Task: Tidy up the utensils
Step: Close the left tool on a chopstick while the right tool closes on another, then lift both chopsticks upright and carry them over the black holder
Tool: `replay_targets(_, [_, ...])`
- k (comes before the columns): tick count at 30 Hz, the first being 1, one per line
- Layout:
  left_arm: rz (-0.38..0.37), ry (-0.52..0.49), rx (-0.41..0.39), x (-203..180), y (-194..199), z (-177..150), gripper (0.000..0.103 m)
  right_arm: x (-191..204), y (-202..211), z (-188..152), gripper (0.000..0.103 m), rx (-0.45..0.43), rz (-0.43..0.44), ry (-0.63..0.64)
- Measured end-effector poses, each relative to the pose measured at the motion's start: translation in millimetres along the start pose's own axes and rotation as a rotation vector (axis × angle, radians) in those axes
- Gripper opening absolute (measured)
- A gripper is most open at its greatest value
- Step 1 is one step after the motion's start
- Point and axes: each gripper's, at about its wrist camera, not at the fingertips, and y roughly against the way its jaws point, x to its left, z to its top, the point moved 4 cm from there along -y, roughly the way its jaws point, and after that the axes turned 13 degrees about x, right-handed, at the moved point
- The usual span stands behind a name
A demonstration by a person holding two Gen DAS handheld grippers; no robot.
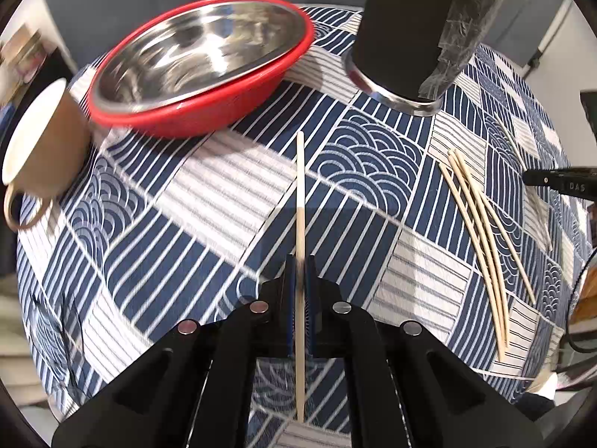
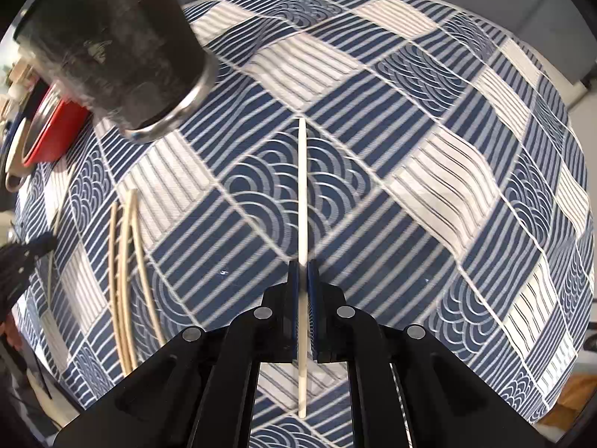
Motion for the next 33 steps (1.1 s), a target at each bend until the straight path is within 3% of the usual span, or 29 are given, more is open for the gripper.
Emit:
replay_targets(3, [-0.064, 0.069, -0.001, 14, 6, -11, 0.005, -17, 7, -5, 0.004, -0.018, 0.044, -0.032])
replay_targets(8, [-0.089, 0.078, -0.041, 17, 31, -15, 0.005, -39, 34, -7, 0.004, -0.091, 0.06, -0.047])
replay_targets(12, [-0.121, 0.075, -0.075, 14, 58, -9, 0.005, -24, 65, 3, 0.004, -0.154, 0.072, -0.05])
replay_targets(18, [-0.21, 0.078, -0.178, 4, 104, 18, 0.005, -4, 105, 22, 0.004, -0.26, 0.124, -0.029])
replay_targets(25, [-0.22, 0.012, -0.333, -25, 165, 61, 0.005, 8, 150, 35, 0.004, -0.371, 0.205, -0.005])
replay_targets(33, [-0.225, -0.048, -0.504, -63, 216, 114, 0.005, 33, 207, 55, 0.004, -0.503, 0.212, 0.058])
